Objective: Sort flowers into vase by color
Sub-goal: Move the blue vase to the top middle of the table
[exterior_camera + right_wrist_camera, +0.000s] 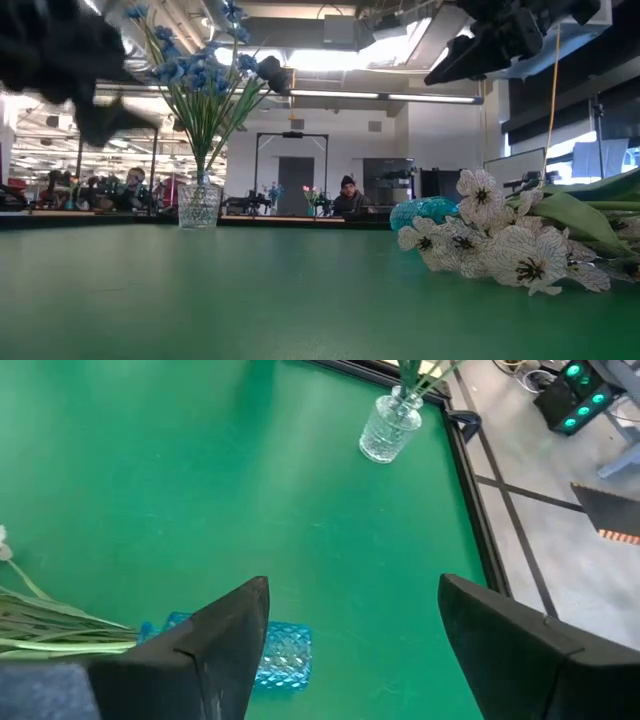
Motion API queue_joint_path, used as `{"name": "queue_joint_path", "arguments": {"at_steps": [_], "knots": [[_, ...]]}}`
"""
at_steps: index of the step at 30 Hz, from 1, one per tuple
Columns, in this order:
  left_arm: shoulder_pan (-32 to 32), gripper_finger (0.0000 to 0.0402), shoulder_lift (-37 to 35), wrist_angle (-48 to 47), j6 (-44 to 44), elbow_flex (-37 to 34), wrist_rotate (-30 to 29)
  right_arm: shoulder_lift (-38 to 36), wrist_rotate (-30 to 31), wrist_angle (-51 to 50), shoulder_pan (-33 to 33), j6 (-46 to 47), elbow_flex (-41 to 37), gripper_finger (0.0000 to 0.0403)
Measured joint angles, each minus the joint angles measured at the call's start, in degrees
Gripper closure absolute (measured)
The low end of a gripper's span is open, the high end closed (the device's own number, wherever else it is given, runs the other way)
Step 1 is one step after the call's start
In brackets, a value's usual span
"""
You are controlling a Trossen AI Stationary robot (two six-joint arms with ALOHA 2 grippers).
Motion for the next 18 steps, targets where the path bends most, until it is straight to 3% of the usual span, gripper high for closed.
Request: {"name": "queue_joint_path", "arguments": {"at_steps": [4,9,14,18], "knots": [[-3.48,0.0142,4.52,4.4,13.11,6.68,-6.8,0.0,1.4,-0.02,0.0,-0.94,0.02,0.0114],[-3.46,0.0143,17.1,5.52,26.35,16.76,-6.85,0.17,5.17,-1.58,-0.07,-2.85,0.04,0.0114],[-2.14,0.0143,30.17,5.51,30.26,25.28,-7.04,0.46,3.41,-5.79,2.65,-10.87,0.07,0.0114],[0.11,0.0143,35.47,5.41,30.25,29.38,-10.16,2.43,8.0,-5.93,8.5,-18.91,0.07,0.0114]]}}
